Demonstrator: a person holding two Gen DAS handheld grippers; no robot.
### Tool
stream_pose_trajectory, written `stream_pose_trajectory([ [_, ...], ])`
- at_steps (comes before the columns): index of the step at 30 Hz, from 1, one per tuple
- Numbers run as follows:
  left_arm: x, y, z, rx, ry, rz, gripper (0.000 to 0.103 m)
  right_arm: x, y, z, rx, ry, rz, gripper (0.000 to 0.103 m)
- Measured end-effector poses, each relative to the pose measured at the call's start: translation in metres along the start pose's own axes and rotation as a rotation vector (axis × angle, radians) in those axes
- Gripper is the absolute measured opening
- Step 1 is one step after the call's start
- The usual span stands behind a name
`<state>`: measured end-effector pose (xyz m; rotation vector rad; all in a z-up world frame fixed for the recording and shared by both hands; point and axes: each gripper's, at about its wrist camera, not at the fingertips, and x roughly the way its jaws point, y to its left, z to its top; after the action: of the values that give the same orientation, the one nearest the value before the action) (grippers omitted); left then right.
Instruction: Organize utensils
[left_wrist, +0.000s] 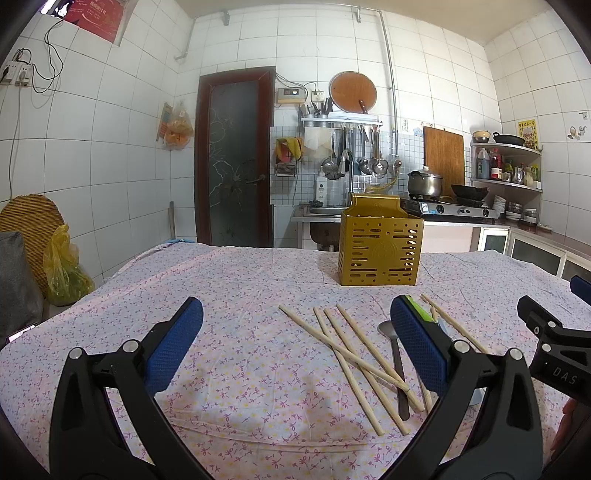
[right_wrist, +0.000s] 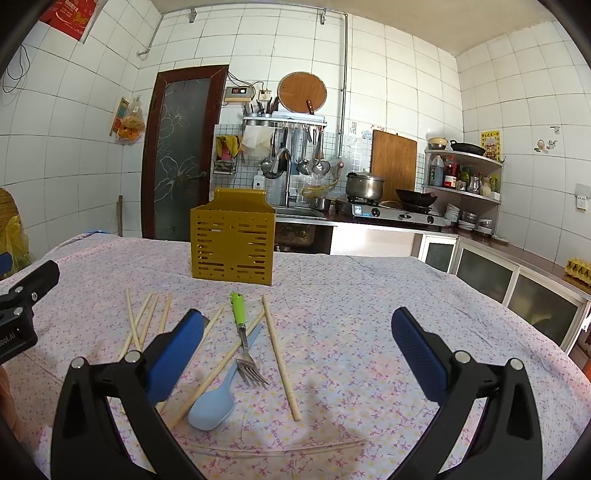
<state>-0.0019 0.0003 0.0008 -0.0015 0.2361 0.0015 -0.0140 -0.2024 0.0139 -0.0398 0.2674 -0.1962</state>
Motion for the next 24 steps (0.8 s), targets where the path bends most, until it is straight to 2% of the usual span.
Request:
stream_pose_trajectory([
  [24,-0.0002,-0.0011,0.0015,0.004,-0.002,0.001,0.098,-0.0102,-0.0082,0.0057,0.002,-0.003,-0.005,0.099],
])
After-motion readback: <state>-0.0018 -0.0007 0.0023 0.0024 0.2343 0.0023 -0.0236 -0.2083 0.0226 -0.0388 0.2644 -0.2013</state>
